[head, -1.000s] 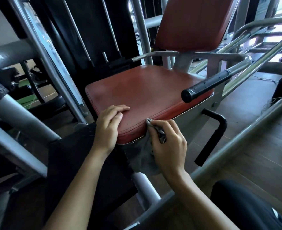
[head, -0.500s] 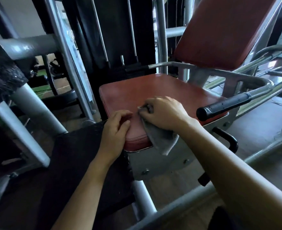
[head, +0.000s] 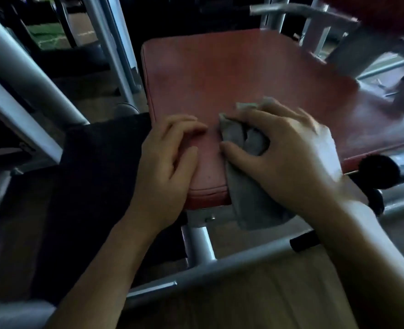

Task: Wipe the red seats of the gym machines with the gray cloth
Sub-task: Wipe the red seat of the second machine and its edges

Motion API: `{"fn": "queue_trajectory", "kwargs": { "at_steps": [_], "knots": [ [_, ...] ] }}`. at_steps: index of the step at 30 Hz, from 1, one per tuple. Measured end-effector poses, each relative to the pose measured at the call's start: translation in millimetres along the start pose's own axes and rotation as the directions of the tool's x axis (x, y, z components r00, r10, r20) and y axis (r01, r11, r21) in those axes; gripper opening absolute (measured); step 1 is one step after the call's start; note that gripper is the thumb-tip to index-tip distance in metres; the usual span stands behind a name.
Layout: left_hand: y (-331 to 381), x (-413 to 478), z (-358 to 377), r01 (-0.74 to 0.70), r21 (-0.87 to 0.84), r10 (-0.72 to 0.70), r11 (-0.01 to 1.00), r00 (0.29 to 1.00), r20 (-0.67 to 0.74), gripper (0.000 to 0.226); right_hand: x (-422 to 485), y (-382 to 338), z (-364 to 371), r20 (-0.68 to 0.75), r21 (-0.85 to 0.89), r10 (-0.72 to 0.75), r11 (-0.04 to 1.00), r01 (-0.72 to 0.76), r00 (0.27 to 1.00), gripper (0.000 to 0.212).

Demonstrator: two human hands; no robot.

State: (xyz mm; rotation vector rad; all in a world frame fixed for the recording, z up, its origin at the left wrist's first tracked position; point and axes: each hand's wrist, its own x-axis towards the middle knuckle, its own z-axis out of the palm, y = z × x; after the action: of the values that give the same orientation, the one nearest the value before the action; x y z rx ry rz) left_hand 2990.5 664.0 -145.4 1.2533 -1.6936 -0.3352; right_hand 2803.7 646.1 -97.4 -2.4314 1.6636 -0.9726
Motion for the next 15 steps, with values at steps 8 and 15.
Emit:
{"fn": "queue_trajectory", "kwargs": {
  "at_steps": [8,15],
  "knots": [
    [26.7,16.7,-21.9,0.144,0.208,-0.189,0.967,0.958,0.214,0.042,10.0,-18.1,-13.6,0.041,-0.137,0.283,0.952,-0.275,0.958,0.027],
    [109.5,78.1,-86.6,0.516,0.336,-0.613,0.788,0.611,0.500,0.021,82.8,-62.5,-108.8,0.528,-0.187,0.537,0.829,-0.526,0.658,0.027]
  ]
}}
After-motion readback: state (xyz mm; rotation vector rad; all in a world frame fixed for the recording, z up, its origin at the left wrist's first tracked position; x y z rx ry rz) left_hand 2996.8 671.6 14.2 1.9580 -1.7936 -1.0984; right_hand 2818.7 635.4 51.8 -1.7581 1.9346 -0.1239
